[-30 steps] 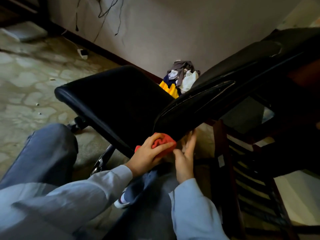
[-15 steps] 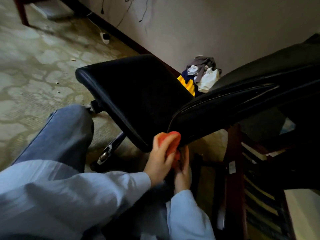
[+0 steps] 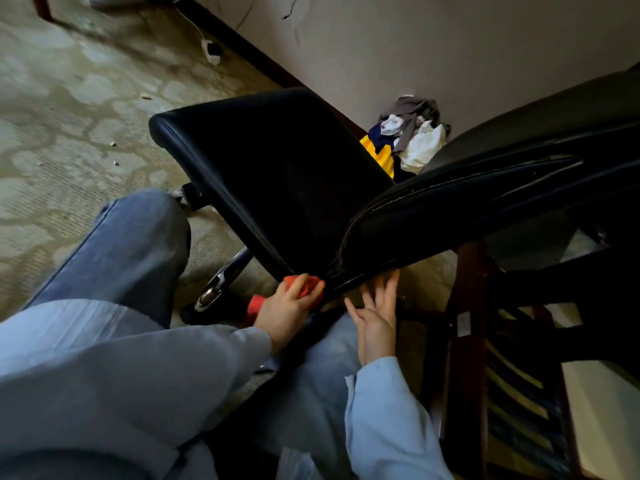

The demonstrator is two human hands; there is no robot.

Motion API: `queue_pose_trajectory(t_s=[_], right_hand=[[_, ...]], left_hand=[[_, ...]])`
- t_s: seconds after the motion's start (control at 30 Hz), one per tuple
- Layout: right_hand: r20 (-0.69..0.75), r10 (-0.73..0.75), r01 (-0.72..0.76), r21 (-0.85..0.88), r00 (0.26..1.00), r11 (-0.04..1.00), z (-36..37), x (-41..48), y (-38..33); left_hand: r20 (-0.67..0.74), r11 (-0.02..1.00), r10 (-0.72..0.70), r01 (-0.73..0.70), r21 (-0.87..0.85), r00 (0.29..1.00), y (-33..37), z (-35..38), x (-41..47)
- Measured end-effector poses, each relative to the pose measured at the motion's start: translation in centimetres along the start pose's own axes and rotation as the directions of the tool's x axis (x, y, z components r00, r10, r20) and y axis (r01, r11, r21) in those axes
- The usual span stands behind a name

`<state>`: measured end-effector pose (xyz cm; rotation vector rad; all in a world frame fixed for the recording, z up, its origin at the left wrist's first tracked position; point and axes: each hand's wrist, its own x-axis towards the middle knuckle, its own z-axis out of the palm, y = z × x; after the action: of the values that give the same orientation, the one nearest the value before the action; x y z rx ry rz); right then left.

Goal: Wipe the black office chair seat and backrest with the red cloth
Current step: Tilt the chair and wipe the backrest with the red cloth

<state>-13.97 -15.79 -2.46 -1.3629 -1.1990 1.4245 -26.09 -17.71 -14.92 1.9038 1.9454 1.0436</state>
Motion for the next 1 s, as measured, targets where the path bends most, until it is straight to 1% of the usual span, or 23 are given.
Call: queue_pose_trajectory(t_s=[0.03,0.07,0.1,0.13,0.17,0.2,0.23,0.27,0.33,0.37,0.5,0.57,0.63,0.7,0.83,0.9,1.0], right_hand=[[0.012,0.003,-0.003,0.007,1.000,1.000,-0.2,-0.1,-0.1],[0.010,0.006,-0.006,0.001,1.000,1.000,-0.1,-0.2,-0.4],[-0.005,0.006,-0.006,-0.001,1.000,1.000,-0.1,-0.1,-0.3],[-0.022,0.015,-0.015,-0.003,1.000,1.000,0.0,-0.2,-0.2],[-0.029,0.021,-0.021,-0.005,0.999,1.000,0.0,-0.2,-0.1],[-0.038,0.027,-0.027,-0.006,0.999,1.000,0.2,-0.2,0.0],[-0.048,0.032,-0.033,-0.005,0.998,0.999,0.3,-0.1,0.0],[-0.053,0.031,-0.031,-0.014,0.998,0.999,0.4,-0.1,0.0],[-0.060,0.018,-0.019,-0.026,0.998,0.999,0.4,-0.1,0.1],[-0.060,0.012,-0.014,-0.031,0.998,0.999,0.4,-0.1,0.2],[-0.035,0.003,-0.005,-0.062,0.999,0.998,0.7,-0.3,0.0],[-0.021,0.007,-0.008,-0.055,1.000,0.998,1.0,-0.4,-0.2],[-0.017,0.017,-0.018,-0.050,1.000,0.999,1.3,-0.6,-0.5],[-0.021,0.022,-0.023,-0.055,1.000,0.998,1.6,-0.8,-0.5],[-0.026,0.018,-0.018,-0.037,1.000,0.999,2.1,-1.1,-0.3],[-0.028,0.013,-0.014,-0.053,1.000,0.999,2.1,-1.1,-0.2],[-0.055,-0.013,0.010,-0.067,0.998,0.998,1.4,-1.0,-0.3]], left_hand=[[0.001,0.999,-0.035,0.035,-0.005,0.999,-1.2,1.0,-1.0],[0.017,0.989,-0.117,0.118,-0.085,0.993,-1.8,1.7,-1.7],[0.074,0.936,-0.255,0.265,-0.231,0.964,-1.4,1.3,-2.2],[0.121,0.838,-0.402,0.418,-0.350,0.907,-0.7,1.0,-2.2],[0.124,0.725,-0.546,0.541,-0.427,0.829,0.4,0.4,-1.7],[0.150,0.608,-0.638,0.613,-0.505,0.756,1.2,0.1,-1.1],[0.190,0.515,-0.681,0.647,-0.563,0.707,2.2,-0.2,-0.5],[0.209,0.458,-0.695,0.648,-0.609,0.688,3.0,-0.4,0.0],[0.247,0.405,-0.682,0.636,-0.657,0.689,4.2,-0.5,0.7],[0.274,0.380,-0.684,0.651,-0.657,0.676,4.5,-0.3,0.9],[0.411,0.182,-0.729,0.734,-0.654,0.547,5.2,-0.1,1.5],[0.467,0.075,-0.732,0.741,-0.668,0.495,5.5,-0.4,2.0],[0.499,-0.009,-0.737,0.732,-0.681,0.455,5.8,-0.9,2.6],[0.502,-0.043,-0.741,0.715,-0.698,0.446,6.2,-1.6,3.0],[0.477,-0.055,-0.747,0.673,-0.738,0.463,7.4,-3.5,4.0],[0.465,-0.026,-0.733,0.662,-0.749,0.497,8.0,-4.8,4.4],[0.456,0.021,-0.678,0.635,-0.772,0.577,8.7,-6.1,4.9]])
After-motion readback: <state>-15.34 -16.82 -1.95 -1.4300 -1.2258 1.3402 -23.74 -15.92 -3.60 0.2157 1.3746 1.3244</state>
